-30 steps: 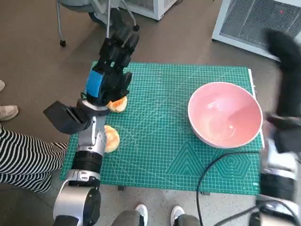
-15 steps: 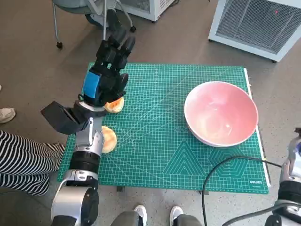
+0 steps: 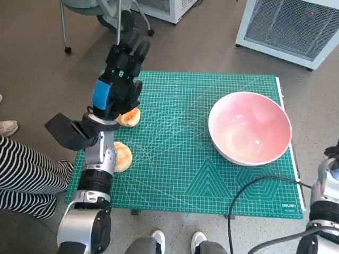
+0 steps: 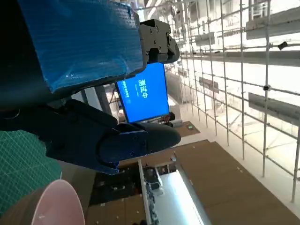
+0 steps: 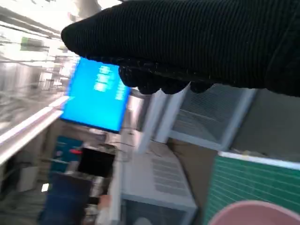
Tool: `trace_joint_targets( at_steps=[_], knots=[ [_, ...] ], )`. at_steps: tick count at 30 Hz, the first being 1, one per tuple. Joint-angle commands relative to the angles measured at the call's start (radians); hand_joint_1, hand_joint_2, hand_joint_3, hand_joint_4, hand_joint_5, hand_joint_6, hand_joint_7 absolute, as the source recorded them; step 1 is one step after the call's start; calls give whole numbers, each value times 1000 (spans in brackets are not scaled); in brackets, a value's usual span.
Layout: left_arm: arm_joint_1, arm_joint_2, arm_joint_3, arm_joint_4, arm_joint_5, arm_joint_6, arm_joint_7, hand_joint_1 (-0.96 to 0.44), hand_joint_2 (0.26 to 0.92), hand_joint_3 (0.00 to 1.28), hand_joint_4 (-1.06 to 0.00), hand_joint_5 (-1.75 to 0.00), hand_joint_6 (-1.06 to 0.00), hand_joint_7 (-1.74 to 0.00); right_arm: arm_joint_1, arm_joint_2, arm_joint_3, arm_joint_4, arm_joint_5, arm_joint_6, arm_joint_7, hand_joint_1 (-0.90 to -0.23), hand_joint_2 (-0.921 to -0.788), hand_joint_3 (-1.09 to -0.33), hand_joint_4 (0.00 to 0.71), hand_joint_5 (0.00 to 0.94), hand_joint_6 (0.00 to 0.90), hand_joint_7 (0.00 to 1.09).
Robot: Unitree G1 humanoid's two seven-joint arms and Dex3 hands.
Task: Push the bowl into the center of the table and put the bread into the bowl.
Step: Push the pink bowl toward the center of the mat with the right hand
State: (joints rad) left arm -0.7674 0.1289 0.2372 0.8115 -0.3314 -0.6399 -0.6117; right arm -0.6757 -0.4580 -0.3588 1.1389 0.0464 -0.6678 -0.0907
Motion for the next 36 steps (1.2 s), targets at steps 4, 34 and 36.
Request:
trace_joint_targets(
  at_steps=[4,34,36],
  knots=[
    [-10,17,1,-14,-1,0,0,-681,921,409,-45,-160,1,-388,-23,53,-16,97,55,72,55,-685,-921,-851,137,2,9,400],
    [38,88,36,-21,-20,-35,-31,-682,921,390,-108,-75,1,-405,-136,234,-96,173,181,228,218,-688,-921,-809,124,9,34,383],
    [43,91,37,-25,-18,-37,-28,-681,921,392,-109,-70,1,-399,-142,243,-102,175,186,234,224,-689,-921,-797,128,10,40,384]
  ],
)
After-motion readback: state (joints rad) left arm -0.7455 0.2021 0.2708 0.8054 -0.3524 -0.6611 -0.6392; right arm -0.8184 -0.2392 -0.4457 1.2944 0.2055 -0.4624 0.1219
